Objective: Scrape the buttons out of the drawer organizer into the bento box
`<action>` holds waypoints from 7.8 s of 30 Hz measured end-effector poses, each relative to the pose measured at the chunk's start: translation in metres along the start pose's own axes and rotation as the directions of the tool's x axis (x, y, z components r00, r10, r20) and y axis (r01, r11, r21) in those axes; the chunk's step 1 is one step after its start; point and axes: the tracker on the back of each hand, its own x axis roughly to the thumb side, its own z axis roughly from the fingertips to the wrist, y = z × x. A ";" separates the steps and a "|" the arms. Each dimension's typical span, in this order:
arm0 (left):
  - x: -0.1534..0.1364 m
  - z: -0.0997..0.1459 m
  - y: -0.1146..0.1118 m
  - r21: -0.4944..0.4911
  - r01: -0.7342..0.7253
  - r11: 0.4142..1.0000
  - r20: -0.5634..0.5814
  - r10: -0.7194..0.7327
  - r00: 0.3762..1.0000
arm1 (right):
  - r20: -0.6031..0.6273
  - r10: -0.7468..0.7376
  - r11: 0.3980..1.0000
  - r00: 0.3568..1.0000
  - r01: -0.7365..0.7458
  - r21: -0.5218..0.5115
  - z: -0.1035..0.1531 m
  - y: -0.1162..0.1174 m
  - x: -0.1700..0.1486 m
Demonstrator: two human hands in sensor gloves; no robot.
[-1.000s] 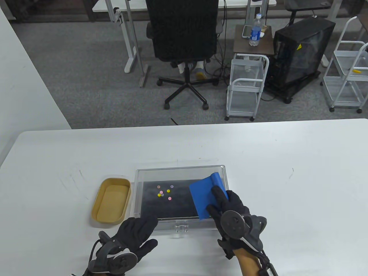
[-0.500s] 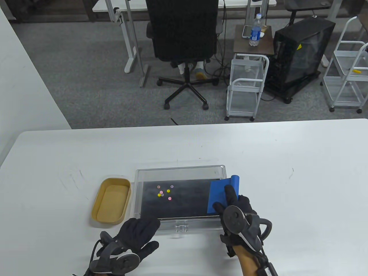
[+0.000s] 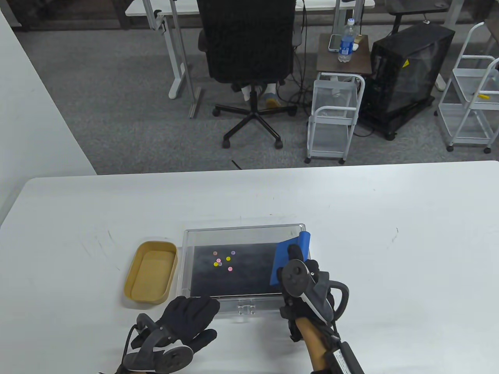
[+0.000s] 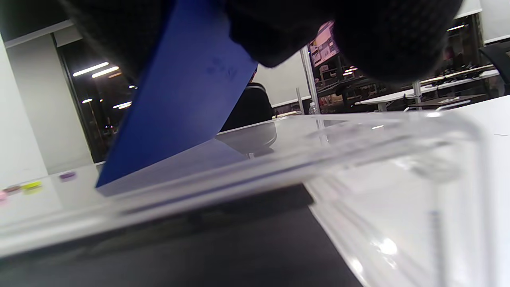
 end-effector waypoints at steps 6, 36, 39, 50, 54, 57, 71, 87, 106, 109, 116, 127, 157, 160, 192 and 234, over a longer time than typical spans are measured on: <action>-0.001 0.000 0.000 0.007 0.004 1.000 -0.005 -0.004 1.000 | 0.055 0.013 0.999 0.998 -0.015 0.035 -0.006 0.008 0.029; 0.002 -0.001 -0.002 -0.003 0.008 1.000 0.014 -0.008 1.000 | 0.161 0.041 0.990 0.986 -0.063 0.128 -0.022 0.024 0.109; 0.002 -0.001 -0.002 0.000 0.008 1.000 0.010 -0.008 1.000 | 0.166 0.035 0.989 0.985 -0.058 0.138 -0.025 0.026 0.114; 0.001 0.000 -0.001 0.000 0.030 1.000 0.009 -0.030 1.000 | 0.177 -0.055 0.984 0.983 0.023 0.174 -0.029 0.035 0.127; 0.002 0.000 -0.001 -0.002 0.030 1.000 0.009 -0.030 1.000 | 0.176 -0.045 0.985 0.983 0.014 0.171 -0.026 0.038 0.129; 0.002 0.000 -0.001 -0.009 0.033 0.999 0.009 -0.033 0.999 | 0.184 -0.077 0.979 0.980 0.040 0.200 -0.025 0.040 0.130; 0.005 0.001 -0.001 -0.045 0.035 0.998 0.011 -0.034 0.999 | 0.235 -0.146 0.963 0.961 0.084 0.255 -0.019 0.046 0.133; 0.005 0.002 -0.003 -0.057 0.030 0.998 0.015 -0.029 0.999 | 0.295 -0.185 0.953 0.938 0.098 0.287 -0.018 0.047 0.135; -0.068 0.016 0.009 0.042 0.102 0.994 -0.306 -0.084 0.948 | 0.248 -0.244 0.960 0.938 0.198 0.196 -0.014 0.031 0.112; -0.092 0.021 0.005 0.036 0.104 0.994 -0.399 -0.082 0.914 | 0.250 -0.250 0.960 0.936 0.205 0.190 -0.014 0.032 0.112; -0.154 0.041 -0.024 -0.062 0.045 0.997 -0.615 -0.074 0.785 | 0.259 -0.250 0.961 0.933 0.205 0.188 -0.013 0.032 0.112; -0.204 0.067 -0.072 -0.183 -0.252 0.950 -0.851 -0.025 0.524 | 0.254 -0.254 0.960 0.933 0.211 0.184 -0.014 0.031 0.108; -0.190 0.059 -0.037 -0.069 -0.152 0.986 -0.838 0.026 0.545 | 0.278 -0.249 0.964 0.928 0.209 0.165 -0.010 0.034 0.114; -0.186 0.057 -0.036 -0.079 -0.150 0.985 -0.830 0.018 0.558 | 0.287 -0.244 0.965 0.926 0.202 0.168 -0.008 0.035 0.116; -0.171 0.046 -0.041 -0.174 -0.182 0.968 -0.770 -0.019 0.638 | 0.372 -0.165 0.974 0.913 0.092 0.205 0.005 0.048 0.141; -0.192 0.059 -0.053 -0.216 -0.206 0.954 -0.836 -0.071 0.543 | 0.398 -0.160 0.984 0.903 0.112 0.141 0.010 0.044 0.146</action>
